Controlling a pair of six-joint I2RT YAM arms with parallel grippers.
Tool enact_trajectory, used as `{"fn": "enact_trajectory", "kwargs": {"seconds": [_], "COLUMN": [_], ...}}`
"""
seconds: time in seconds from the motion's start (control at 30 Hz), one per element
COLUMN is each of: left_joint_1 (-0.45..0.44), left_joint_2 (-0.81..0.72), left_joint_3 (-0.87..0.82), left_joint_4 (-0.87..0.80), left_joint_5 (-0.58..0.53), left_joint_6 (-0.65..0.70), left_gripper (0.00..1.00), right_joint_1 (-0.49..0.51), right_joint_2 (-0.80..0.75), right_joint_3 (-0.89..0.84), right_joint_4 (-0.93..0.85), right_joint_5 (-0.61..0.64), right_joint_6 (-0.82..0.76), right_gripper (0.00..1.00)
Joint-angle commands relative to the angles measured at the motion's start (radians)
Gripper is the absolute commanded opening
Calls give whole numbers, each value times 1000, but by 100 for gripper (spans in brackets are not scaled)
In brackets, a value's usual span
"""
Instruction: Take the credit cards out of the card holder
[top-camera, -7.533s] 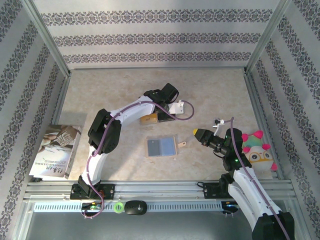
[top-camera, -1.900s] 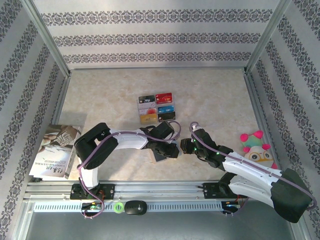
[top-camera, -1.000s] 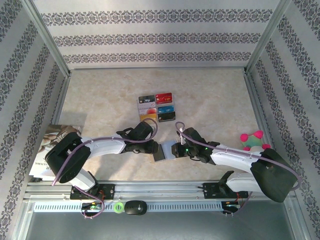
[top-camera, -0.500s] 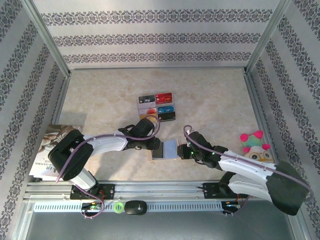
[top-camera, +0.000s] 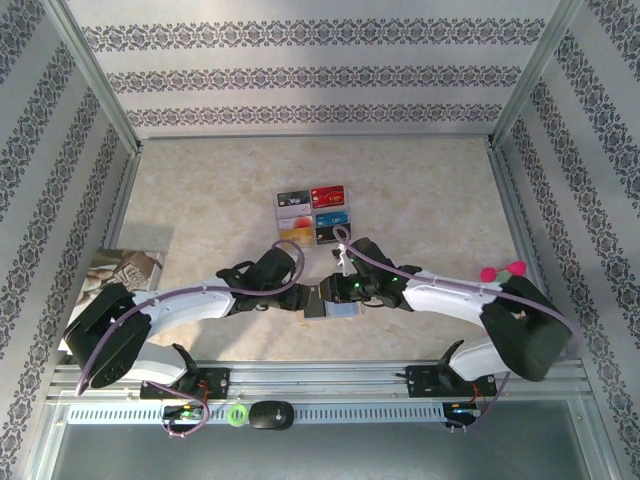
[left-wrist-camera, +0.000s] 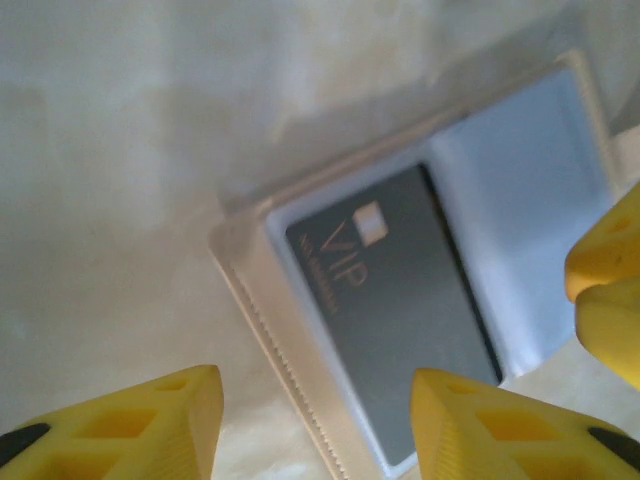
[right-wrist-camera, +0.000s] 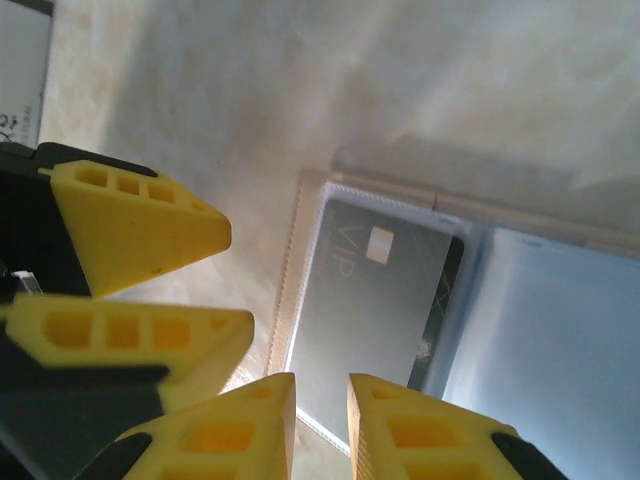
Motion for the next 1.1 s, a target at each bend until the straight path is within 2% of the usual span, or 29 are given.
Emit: {"fn": "enact_trajectory", "kwargs": {"seconds": [0.0, 0.13, 0.33, 0.47, 0.73, 0.9, 1.07], "left_joint_1": [-18, -21, -33, -45, -44, -44, -45], "left_joint_2": [10, -7, 9, 1, 72, 103, 101], "left_joint_3": [-8, -35, -35, -30, -6, 1, -20], "left_joint_4": [3, 86, 111, 107, 42, 52, 59], "left_joint_5": [-47, -16, -1, -8, -78, -74, -57], "left_joint_6": [-6, -19, -34, -32, -24, -24, -40], "left_gripper": [57, 61, 43, 38, 46, 41, 31], "right_joint_1": [-10, -18, -21, -21, -19, -19, -19], "right_joint_2": [48, 39, 46, 67, 87, 106, 121], "right_joint_3": [28, 20, 31, 33, 53, 53, 52], "right_joint_4": [22, 10, -23, -5, -47, -43, -36], "right_joint_5": [-70, -24, 2, 7, 48, 46, 38], "right_joint_6": [43, 56, 37, 35, -10, -16, -17], "right_gripper": [24, 25, 24, 22, 21, 21, 21]}}
